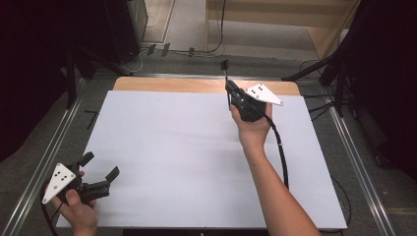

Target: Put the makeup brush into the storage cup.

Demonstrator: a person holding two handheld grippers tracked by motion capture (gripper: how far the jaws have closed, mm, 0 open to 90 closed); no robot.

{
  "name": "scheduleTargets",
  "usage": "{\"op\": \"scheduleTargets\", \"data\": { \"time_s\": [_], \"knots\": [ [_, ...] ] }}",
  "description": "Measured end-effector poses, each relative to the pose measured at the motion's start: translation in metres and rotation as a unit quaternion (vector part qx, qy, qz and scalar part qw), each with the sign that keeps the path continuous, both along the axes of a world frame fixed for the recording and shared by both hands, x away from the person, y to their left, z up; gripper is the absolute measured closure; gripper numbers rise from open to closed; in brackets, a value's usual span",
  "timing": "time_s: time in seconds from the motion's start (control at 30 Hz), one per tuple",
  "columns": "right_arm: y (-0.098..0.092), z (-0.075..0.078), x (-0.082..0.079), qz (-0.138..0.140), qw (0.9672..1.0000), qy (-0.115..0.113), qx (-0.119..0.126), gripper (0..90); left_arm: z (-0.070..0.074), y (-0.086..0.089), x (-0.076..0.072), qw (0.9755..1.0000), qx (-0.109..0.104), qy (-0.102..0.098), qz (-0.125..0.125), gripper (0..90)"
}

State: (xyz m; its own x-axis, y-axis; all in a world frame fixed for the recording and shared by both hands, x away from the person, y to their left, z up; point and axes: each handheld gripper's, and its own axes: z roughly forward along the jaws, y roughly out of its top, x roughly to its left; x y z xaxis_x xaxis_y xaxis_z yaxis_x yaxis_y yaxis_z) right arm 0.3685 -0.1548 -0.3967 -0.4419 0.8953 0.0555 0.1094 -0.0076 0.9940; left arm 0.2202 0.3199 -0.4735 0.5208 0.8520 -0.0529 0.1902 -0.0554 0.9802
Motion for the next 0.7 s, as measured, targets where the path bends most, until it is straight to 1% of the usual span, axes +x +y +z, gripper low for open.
{"op": "scheduleTargets", "data": {
  "time_s": [0.23,0.3,0.4,0.7],
  "knots": [
    [-0.005,0.003,-0.001,-0.004,1.0,-0.003,-0.001,87.1,0.0,-0.001,0.0,1.0,0.0,0.001,-0.001,0.4],
    [-0.007,0.003,0.0,-0.006,1.0,-0.007,-0.004,87.1,0.0,0.0,0.0,1.0,0.0,0.001,-0.001,0.4],
    [-0.009,0.004,-0.001,-0.01,0.9999,-0.006,0.0,87.1,0.0,-0.001,0.0,1.0,0.0,0.001,-0.001,0.3],
    [-0.02,0.007,-0.001,-0.021,0.9997,-0.009,-0.001,87.1,0.0,-0.001,0.0,1.0,0.0,-0.001,-0.002,0.4]
  ]
}}
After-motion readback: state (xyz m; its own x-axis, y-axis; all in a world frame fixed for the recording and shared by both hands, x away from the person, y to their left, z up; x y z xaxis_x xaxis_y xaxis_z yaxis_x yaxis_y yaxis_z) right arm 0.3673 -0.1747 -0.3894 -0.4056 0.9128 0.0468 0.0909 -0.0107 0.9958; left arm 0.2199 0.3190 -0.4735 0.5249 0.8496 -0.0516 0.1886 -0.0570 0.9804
